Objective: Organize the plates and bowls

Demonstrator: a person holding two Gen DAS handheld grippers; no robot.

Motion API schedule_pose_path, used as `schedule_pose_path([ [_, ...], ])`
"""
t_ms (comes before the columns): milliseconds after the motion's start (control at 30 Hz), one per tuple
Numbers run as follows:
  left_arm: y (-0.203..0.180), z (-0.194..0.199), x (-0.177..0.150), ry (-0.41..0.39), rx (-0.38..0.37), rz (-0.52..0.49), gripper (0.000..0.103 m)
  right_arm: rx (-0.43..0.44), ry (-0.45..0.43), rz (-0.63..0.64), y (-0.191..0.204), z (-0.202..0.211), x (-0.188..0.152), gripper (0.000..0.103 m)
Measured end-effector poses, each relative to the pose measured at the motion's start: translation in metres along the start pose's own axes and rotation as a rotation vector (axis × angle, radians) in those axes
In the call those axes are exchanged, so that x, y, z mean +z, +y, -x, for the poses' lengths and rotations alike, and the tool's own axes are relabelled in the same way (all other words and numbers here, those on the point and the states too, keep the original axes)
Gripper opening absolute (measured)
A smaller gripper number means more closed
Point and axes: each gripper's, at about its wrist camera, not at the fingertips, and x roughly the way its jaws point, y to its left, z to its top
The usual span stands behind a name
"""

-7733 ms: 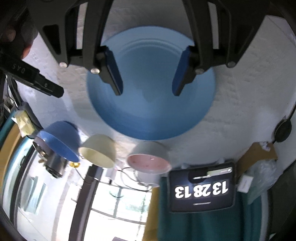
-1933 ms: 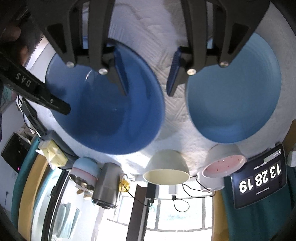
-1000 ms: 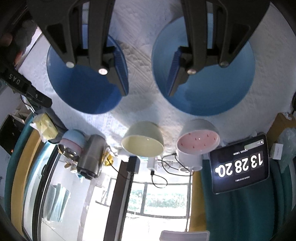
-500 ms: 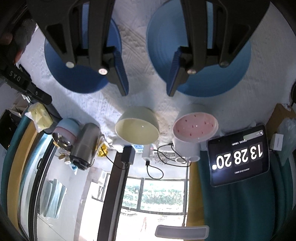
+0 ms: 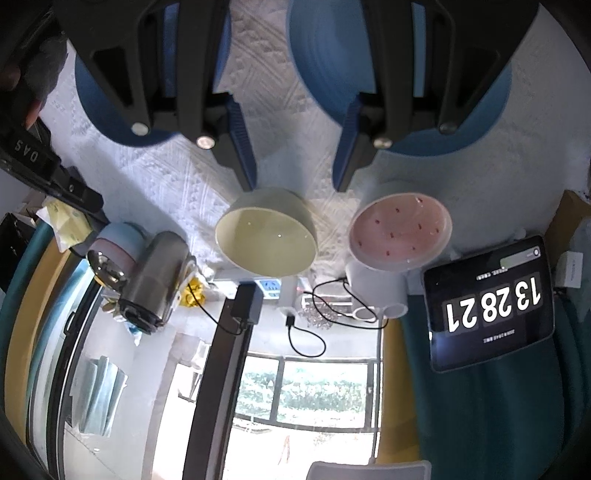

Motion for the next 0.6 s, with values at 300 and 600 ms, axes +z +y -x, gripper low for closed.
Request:
schedule_pose_path([
  [300,0.009,-0.031,0.009,0.028,0.024,0.02,0.044,0.019,0.005,0.037,0.007,-0.026,0.021,0.025],
  [600,0.014,-0.051,0.016,0.04,0.032,0.047,0.044,0.059,0.02,0.069,0.018,-0.055,0.038,0.025],
])
